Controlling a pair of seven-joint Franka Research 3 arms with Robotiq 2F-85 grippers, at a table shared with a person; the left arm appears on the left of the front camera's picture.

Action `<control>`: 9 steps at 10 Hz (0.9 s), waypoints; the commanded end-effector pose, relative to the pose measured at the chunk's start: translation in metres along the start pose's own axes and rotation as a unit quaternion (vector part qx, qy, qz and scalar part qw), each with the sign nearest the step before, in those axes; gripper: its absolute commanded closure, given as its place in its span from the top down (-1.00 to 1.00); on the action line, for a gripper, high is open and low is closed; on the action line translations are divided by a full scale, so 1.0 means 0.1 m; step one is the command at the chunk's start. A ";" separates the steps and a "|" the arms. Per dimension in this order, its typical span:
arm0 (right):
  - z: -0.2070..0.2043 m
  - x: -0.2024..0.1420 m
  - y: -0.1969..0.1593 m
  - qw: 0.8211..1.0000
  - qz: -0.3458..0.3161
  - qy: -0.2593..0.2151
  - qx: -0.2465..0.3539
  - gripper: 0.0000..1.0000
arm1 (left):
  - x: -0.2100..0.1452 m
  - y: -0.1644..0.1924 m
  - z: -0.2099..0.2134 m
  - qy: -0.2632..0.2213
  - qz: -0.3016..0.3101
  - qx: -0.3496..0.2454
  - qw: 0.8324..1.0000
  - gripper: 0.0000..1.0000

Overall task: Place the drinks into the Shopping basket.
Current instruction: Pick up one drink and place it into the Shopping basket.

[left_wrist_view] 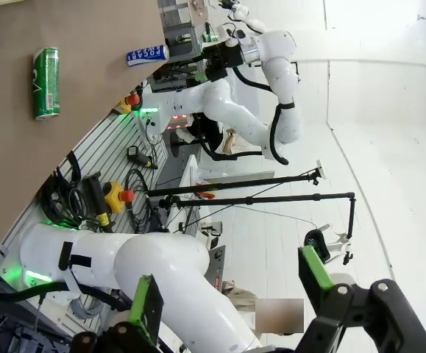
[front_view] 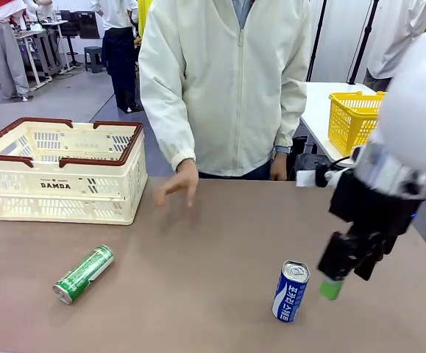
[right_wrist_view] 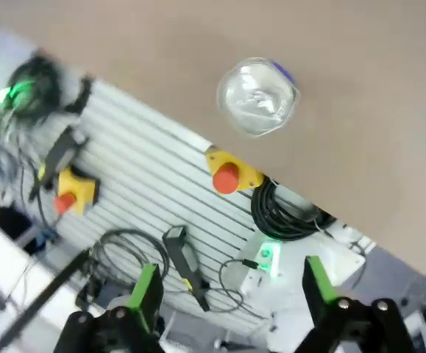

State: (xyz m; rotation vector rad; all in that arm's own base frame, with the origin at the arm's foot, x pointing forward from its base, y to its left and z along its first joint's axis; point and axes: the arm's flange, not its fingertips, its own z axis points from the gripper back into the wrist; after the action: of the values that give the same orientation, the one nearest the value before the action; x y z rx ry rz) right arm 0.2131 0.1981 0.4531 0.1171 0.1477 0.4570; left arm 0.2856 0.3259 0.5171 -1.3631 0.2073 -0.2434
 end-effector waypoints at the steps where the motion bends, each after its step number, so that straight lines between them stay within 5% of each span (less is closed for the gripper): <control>1: -0.25 0.31 0.08 0.996 -0.091 0.022 -0.012 1.00 | -0.01 -0.02 -0.01 0.001 0.002 0.005 1.000 1.00; 4: -0.50 0.54 0.08 0.986 -0.161 -0.042 0.010 1.00 | -0.01 -0.02 -0.01 0.001 0.002 0.005 1.000 1.00; 9: -0.93 0.73 -0.01 0.983 -0.180 -0.044 -0.003 1.00 | -0.01 -0.02 -0.01 0.001 0.002 0.005 1.000 1.00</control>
State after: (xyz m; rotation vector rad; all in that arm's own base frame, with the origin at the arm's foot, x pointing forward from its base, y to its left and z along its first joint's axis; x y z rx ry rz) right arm 0.2701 0.2426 0.3737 0.1041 0.0726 0.1285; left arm 0.2852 0.3262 0.5169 -1.3649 0.2057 -0.2448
